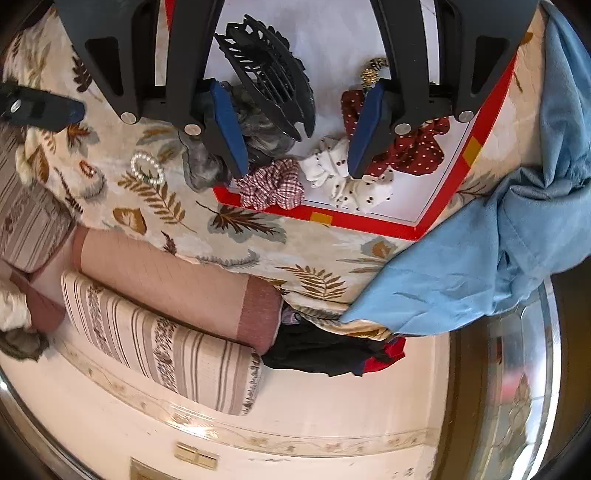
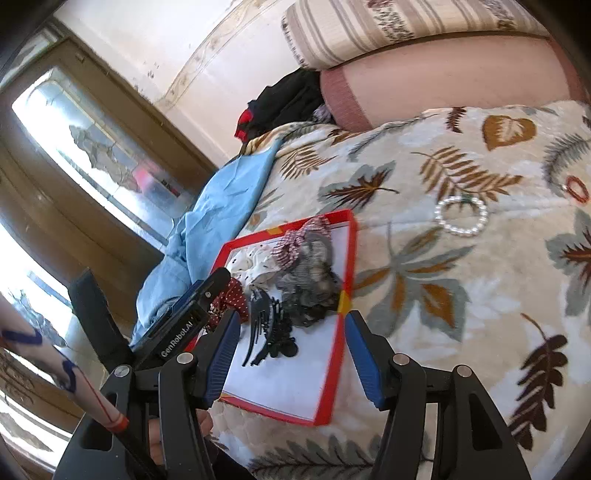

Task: Organize jewelry
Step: 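Move both open tools back over the bracelets on the blanket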

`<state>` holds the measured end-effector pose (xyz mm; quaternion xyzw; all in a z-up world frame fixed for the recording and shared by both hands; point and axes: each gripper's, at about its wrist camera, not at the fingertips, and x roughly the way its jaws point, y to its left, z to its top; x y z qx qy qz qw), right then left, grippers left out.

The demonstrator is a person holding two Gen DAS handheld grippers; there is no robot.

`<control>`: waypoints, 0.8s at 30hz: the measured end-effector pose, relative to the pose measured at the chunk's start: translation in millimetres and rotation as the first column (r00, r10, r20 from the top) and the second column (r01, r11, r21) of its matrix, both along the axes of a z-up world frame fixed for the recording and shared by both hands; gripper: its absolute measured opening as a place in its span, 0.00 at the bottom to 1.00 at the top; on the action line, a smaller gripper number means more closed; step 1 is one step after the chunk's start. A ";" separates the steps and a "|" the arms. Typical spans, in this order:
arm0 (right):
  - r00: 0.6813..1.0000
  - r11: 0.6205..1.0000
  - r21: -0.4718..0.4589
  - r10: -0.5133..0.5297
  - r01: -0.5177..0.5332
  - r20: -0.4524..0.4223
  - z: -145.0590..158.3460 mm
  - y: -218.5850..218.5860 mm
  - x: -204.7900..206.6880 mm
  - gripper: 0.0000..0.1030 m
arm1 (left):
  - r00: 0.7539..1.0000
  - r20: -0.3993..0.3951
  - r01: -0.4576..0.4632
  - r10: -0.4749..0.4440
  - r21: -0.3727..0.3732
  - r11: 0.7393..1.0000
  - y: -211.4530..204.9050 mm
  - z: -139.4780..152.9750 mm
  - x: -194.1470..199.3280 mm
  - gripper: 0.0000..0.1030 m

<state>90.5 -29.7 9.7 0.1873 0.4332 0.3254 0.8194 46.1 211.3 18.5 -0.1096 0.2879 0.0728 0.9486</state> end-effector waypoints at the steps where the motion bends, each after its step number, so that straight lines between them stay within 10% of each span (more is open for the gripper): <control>1: 1.000 1.000 0.006 -0.009 0.009 0.000 0.3 -6.3 -0.5 0.62 | 1.000 -0.006 0.005 -0.005 0.010 1.000 -3.0 -1.2 1.3 0.54; 24: 0.960 0.957 0.084 -0.271 0.276 -0.071 -33.6 -164.8 6.9 0.63 | 0.982 -0.061 0.179 -0.180 -0.036 0.983 -95.4 10.4 -15.2 0.56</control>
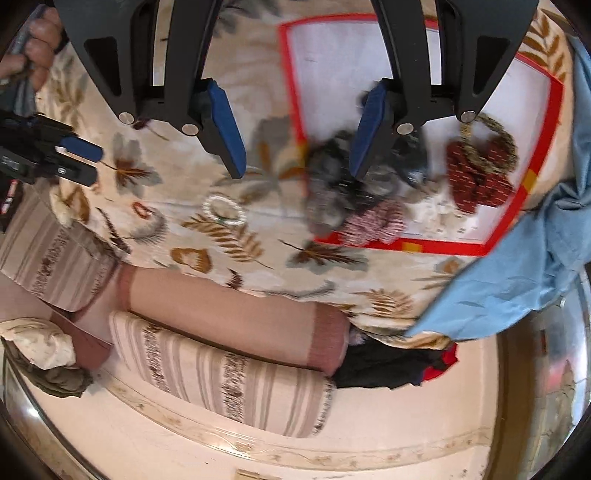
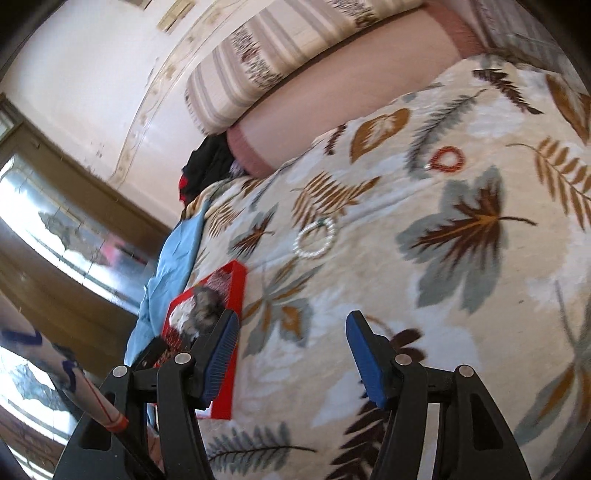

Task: Organize jewelry
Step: 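Move both open tools back over the bracelets on the blanket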

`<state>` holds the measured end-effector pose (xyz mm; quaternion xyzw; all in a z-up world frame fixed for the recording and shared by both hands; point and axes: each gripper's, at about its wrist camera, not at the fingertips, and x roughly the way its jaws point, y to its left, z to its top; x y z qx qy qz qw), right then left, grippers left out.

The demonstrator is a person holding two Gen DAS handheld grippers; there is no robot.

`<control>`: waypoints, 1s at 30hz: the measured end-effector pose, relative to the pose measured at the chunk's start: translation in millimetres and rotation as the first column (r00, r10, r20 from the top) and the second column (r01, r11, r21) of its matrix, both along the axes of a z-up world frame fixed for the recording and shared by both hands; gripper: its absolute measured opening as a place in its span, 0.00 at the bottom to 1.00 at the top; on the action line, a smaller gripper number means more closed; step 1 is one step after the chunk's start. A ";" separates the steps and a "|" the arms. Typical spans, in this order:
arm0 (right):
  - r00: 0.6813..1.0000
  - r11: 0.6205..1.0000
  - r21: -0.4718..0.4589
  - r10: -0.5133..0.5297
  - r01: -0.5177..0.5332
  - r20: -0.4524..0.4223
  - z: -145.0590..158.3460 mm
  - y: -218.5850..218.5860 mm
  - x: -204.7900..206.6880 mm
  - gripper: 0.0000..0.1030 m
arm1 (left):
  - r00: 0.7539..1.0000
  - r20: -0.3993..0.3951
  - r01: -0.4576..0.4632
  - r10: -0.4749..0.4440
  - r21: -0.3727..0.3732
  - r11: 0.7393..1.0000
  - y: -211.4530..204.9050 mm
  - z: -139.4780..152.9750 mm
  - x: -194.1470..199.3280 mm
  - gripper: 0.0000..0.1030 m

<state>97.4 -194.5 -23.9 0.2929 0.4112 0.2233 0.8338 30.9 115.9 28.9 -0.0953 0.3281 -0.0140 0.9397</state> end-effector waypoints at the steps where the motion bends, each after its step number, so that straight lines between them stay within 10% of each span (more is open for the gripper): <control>1: 1.000 1.000 0.005 -0.010 0.010 -0.001 -0.7 -5.5 1.5 0.63 | 1.000 -0.010 0.013 -0.013 -0.004 1.000 -6.5 0.1 1.7 0.56; 20: 0.985 0.982 0.083 -0.166 0.169 -0.052 -27.4 -100.5 23.6 0.65 | 0.973 -0.135 0.193 -0.185 0.042 0.980 -110.2 -15.9 31.6 0.56; 30: 0.980 0.978 0.060 -0.201 0.201 -0.015 -3.3 -110.0 55.3 0.68 | 0.966 -0.226 0.147 -0.127 0.077 0.986 -117.7 -25.6 105.9 0.61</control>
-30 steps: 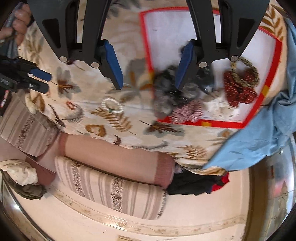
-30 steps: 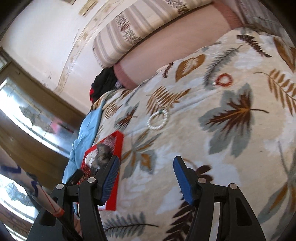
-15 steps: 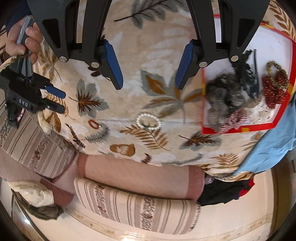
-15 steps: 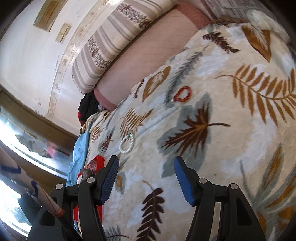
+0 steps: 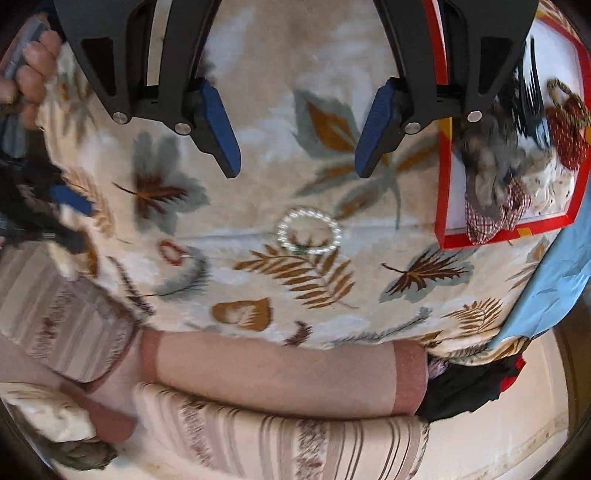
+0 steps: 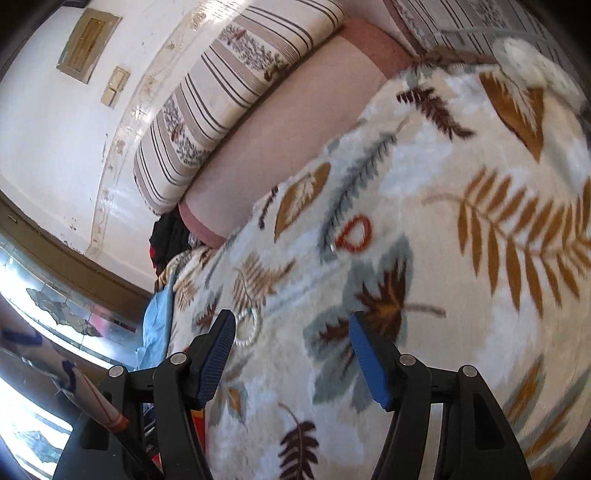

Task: Organize jewelry
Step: 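Move both open tools back over the bracelets on the blanket, then grasp the pearl bracelet with the left tool while the right tool grasps the red bead bracelet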

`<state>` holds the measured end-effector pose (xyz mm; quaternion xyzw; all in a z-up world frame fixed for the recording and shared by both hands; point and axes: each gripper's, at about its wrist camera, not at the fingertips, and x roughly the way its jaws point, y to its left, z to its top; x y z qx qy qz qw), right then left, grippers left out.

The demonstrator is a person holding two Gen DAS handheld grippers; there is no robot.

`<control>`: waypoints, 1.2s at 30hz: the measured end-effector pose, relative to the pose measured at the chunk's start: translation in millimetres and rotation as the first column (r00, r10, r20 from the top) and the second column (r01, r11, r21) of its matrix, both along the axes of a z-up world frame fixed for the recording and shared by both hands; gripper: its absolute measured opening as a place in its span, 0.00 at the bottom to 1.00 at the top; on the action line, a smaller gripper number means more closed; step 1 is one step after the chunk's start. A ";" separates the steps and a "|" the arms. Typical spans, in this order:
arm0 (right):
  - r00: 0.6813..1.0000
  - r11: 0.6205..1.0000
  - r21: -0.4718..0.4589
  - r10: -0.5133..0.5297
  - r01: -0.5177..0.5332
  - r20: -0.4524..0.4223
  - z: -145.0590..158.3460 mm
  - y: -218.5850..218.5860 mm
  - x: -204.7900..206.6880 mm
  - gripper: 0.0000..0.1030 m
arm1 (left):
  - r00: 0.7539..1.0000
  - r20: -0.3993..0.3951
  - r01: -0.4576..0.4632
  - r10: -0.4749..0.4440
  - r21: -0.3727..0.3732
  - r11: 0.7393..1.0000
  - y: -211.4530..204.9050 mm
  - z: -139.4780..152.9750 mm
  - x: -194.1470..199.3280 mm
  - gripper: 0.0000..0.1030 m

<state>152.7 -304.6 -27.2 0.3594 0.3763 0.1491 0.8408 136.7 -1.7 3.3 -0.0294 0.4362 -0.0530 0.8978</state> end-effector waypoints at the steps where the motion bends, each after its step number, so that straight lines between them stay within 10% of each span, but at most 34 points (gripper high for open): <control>1: 1.000 1.000 -0.007 0.000 0.000 0.006 2.1 -0.8 2.6 0.68 | 1.000 -0.019 -0.008 0.008 -0.006 1.000 2.0 -4.8 10.6 0.61; 18: 1.000 0.998 0.064 0.003 -0.003 0.000 -17.2 -25.9 5.7 0.71 | 0.979 -0.132 -0.137 0.158 0.154 0.979 13.6 -72.0 126.1 0.60; 26: 0.999 0.999 -0.001 -0.033 0.033 0.000 -15.9 -29.9 8.9 0.71 | 0.993 -0.039 -0.095 0.110 0.284 0.954 -27.1 -76.7 124.4 0.09; 34: 0.992 0.989 -0.113 -0.107 0.099 -0.064 -29.2 -34.1 28.8 0.70 | 0.998 -0.064 0.015 -0.011 0.074 0.997 -18.5 -69.1 33.6 0.09; 36: 0.995 0.984 -0.173 -0.060 0.045 -0.082 -33.9 -22.7 44.2 0.34 | 0.998 -0.063 0.035 -0.033 0.036 0.999 -14.3 -68.0 15.6 0.09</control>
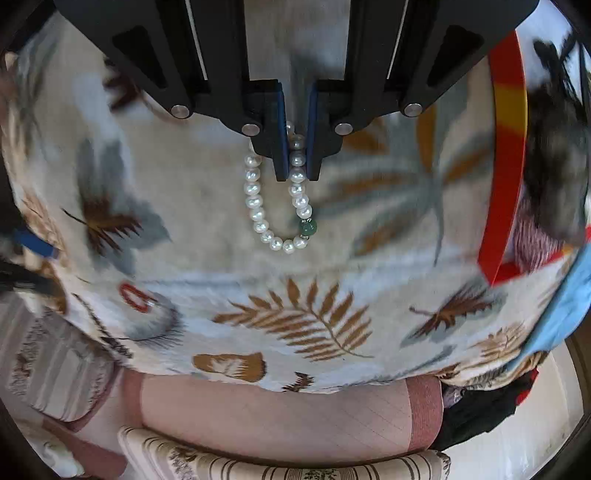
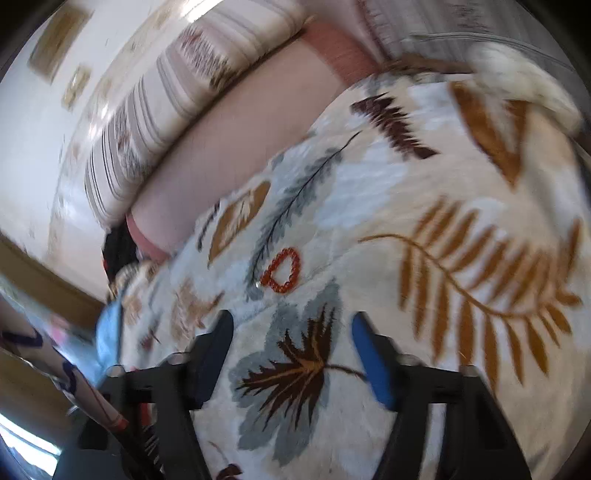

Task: Organize jewelry
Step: 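Grasp the pearl bracelet with the left tool while the right tool grasps the red bead bracelet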

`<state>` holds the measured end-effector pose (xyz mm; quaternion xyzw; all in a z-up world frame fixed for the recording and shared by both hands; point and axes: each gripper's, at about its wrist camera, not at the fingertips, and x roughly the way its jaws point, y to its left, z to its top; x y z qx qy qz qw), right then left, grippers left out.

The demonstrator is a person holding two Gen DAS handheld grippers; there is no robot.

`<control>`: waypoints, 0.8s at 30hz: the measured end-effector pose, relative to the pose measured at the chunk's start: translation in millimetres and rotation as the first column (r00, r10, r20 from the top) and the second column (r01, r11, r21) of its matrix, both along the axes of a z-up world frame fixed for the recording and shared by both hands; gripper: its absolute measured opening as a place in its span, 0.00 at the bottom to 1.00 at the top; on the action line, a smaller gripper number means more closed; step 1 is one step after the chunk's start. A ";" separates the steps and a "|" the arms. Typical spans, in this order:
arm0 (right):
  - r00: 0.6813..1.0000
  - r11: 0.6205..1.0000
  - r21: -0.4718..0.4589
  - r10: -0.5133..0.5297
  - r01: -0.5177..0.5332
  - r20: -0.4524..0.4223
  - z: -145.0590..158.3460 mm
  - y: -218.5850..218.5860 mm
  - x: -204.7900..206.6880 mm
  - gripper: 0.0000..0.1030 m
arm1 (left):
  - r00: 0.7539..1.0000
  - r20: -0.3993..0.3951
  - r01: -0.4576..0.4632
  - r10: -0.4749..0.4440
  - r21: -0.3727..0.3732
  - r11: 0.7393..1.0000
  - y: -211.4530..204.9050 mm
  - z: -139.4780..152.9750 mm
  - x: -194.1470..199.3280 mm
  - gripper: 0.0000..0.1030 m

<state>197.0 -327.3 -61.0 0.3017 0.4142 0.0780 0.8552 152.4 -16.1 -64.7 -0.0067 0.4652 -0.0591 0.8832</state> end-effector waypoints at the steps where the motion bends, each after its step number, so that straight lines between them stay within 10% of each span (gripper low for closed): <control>1: 1.000 0.999 -0.045 0.004 -0.004 -0.009 -0.7 4.8 5.9 0.33 | 1.000 0.000 0.005 -0.005 -0.009 1.000 0.8 -0.5 -4.0 0.09; 12: 0.996 0.952 -0.304 0.005 -0.030 -0.084 -29.1 40.6 75.0 0.47 | 0.999 0.013 0.040 -0.039 -0.065 0.997 13.4 -6.0 3.3 0.09; 15: 0.998 0.889 -0.455 0.023 -0.050 -0.065 -31.3 60.2 85.6 0.46 | 0.999 0.015 0.042 -0.041 -0.060 0.997 11.9 -6.6 6.8 0.09; 19: 0.996 0.801 -0.592 0.060 -0.088 -0.067 -32.1 77.9 85.2 0.19 | 0.999 0.027 0.036 -0.035 -0.062 0.997 11.4 -5.0 10.5 0.09; 24: 0.996 0.879 -0.470 0.090 -0.081 -0.004 -6.5 72.1 64.6 0.09 | 0.999 0.050 0.027 -0.022 -0.094 0.995 18.2 1.4 10.1 0.09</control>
